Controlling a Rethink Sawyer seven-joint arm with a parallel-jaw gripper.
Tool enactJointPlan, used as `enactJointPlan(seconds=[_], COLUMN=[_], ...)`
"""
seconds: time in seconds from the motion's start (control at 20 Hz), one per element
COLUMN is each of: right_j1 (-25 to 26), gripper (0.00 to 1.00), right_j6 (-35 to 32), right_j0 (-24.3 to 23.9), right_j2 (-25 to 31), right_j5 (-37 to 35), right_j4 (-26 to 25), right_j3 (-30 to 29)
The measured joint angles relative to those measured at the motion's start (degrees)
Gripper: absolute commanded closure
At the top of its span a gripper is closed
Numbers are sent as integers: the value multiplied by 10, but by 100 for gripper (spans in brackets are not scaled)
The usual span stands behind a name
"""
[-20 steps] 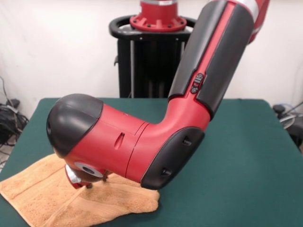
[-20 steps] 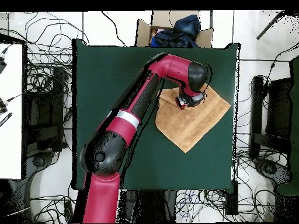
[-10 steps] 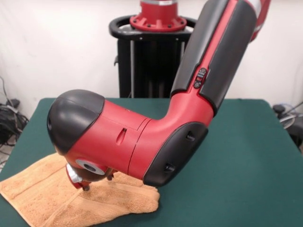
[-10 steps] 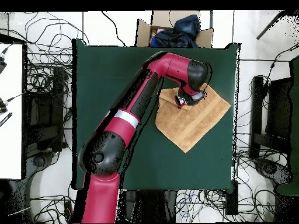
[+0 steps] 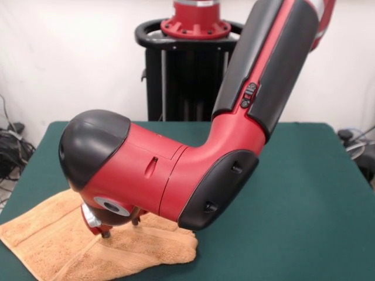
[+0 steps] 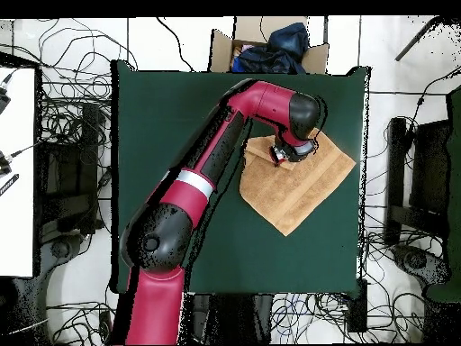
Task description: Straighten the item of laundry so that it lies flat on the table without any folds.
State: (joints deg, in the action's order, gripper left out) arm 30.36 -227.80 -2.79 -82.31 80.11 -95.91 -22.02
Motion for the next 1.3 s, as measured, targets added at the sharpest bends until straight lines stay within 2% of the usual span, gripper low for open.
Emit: enactJointPlan(seconds=[1.15, 1.2, 1.3], right_j1=[5, 5, 6], gripper=[0, 100, 100], right_j6=[0, 0, 0], right_j0=[-8, -8, -11], right_j2=[0, 0, 0], right_j5=[-10, -9, -8], right_j4=[3, 3, 3], right_j3=[6, 7, 10])
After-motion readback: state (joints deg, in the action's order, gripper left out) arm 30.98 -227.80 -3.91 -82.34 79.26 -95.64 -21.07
